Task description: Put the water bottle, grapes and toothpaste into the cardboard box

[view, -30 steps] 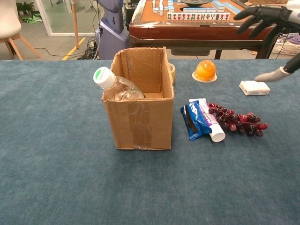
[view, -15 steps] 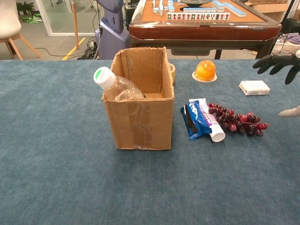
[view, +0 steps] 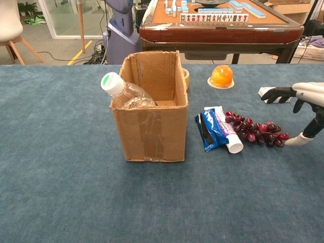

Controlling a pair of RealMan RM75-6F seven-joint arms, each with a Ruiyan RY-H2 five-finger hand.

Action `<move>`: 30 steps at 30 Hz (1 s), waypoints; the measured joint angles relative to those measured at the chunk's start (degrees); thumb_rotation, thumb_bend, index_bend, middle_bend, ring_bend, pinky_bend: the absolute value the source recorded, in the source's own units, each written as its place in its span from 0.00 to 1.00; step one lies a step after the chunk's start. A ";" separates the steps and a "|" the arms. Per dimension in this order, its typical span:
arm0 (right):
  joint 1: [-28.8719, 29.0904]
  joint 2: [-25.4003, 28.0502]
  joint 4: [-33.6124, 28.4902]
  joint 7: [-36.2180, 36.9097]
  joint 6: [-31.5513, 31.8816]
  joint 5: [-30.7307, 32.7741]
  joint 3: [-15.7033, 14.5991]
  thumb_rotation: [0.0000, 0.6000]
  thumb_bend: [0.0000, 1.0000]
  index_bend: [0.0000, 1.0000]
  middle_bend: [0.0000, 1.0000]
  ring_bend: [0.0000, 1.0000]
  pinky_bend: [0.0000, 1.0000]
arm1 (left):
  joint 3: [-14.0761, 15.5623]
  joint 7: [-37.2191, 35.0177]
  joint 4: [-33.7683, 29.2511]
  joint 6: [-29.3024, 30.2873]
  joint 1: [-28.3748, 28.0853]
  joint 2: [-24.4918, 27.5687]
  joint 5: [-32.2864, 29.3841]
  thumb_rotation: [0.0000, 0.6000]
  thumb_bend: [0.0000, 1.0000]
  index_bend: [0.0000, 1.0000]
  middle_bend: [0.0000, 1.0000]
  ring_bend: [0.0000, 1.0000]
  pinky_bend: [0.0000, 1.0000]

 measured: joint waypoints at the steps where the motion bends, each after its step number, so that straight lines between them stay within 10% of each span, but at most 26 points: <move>1: 0.21 -0.46 0.26 -0.24 -0.28 0.42 0.17 1.00 0.00 0.17 0.17 0.15 0.30 | -0.01 -0.09 -0.01 0.06 0.02 0.02 0.03 1.00 0.28 0.32 0.43 0.35 0.55; 30: 3.69 -10.01 9.46 0.04 -4.89 4.20 2.02 1.00 0.39 0.39 0.44 0.39 0.44 | -0.05 -0.51 -0.50 1.08 0.44 0.55 0.62 1.00 0.28 0.32 0.44 0.35 0.55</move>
